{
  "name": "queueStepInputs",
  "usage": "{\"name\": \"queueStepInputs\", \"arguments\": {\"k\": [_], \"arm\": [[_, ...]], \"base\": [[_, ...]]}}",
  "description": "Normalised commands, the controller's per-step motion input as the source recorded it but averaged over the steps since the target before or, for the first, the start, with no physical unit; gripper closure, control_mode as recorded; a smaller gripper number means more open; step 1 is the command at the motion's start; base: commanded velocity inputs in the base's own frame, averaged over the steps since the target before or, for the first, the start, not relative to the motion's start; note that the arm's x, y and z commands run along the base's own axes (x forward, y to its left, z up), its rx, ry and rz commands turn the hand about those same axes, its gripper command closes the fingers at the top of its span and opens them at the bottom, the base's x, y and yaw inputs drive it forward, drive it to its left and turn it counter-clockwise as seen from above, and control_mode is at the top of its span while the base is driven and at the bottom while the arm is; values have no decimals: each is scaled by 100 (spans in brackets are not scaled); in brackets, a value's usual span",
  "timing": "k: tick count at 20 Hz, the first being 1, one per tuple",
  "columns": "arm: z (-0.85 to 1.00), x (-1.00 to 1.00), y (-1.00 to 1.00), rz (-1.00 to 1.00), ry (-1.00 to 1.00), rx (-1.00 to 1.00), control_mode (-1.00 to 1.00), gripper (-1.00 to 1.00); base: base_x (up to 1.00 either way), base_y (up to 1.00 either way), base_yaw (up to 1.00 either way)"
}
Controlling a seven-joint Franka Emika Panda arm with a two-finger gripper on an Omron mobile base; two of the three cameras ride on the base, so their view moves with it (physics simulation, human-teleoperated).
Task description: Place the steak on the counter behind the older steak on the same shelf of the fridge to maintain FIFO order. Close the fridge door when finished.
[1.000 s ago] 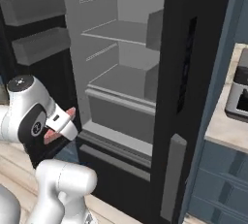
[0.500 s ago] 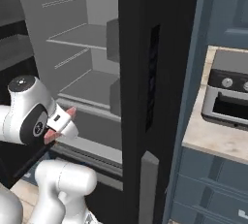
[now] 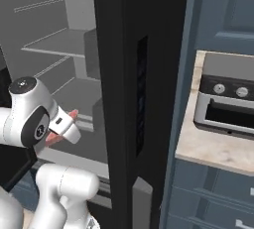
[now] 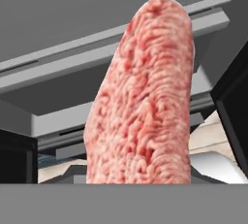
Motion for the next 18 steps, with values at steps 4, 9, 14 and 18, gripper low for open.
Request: {"name": "queueStepInputs", "arguments": {"k": [4,9,14,18], "arm": [[0,0,0,0,0,0,100,100],[0,0,0,0,0,0,100,100],[0,0,0,0,0,0,100,100],[0,0,0,0,0,0,100,100]], "base": [[29,6,-16],[39,46,-29],[62,36,-5],[93,0,2]]}}
